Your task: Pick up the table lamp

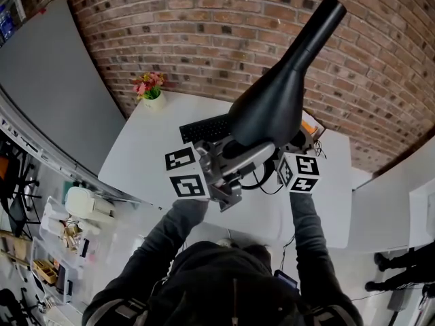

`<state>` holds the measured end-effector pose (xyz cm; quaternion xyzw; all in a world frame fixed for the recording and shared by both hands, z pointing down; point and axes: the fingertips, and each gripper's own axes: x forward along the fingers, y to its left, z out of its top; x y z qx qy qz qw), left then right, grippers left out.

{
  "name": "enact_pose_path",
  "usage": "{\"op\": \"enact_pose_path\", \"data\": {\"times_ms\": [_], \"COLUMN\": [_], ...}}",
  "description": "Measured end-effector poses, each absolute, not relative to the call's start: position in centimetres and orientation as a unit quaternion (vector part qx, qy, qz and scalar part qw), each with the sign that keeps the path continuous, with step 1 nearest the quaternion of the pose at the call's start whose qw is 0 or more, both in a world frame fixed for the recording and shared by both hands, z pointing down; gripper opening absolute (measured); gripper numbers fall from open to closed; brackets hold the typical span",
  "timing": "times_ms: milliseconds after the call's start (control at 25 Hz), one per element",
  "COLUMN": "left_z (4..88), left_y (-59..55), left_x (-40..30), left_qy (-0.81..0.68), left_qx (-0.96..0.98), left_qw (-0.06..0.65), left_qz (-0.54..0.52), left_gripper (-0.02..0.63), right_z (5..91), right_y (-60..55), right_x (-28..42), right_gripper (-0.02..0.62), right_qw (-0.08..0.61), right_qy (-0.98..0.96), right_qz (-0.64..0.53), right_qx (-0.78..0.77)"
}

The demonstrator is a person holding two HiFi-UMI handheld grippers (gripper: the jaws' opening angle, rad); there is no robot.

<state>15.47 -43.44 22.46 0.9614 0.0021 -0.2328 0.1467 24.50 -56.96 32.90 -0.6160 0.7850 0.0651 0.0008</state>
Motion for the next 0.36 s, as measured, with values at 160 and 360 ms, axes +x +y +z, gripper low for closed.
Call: {"op": "enact_pose_path", "data": {"times_ms": [160,360], "left_z": [22.48,22.63], "left_y": [-43.77,-43.75], "left_x": [15.63,15.84], "left_qy": [0.0,0.003], "left_qx": [0.962,0.963], "left_qw": [0.145,0.146], "left_qz": [-0.231,-0.226], "left_gripper": [0.031,0.031], "right_z": [33.09,33.29], "right_y": [-57.27,-57.35], "right_x": [24.5,24.64], "right_gripper": [0.037,0.037], "right_qw": [0.001,0.003], "right_qy": [0.786,0.785], "right_qz": [0.062,0.056], "right_qx": [-0.615,-0.617]}}
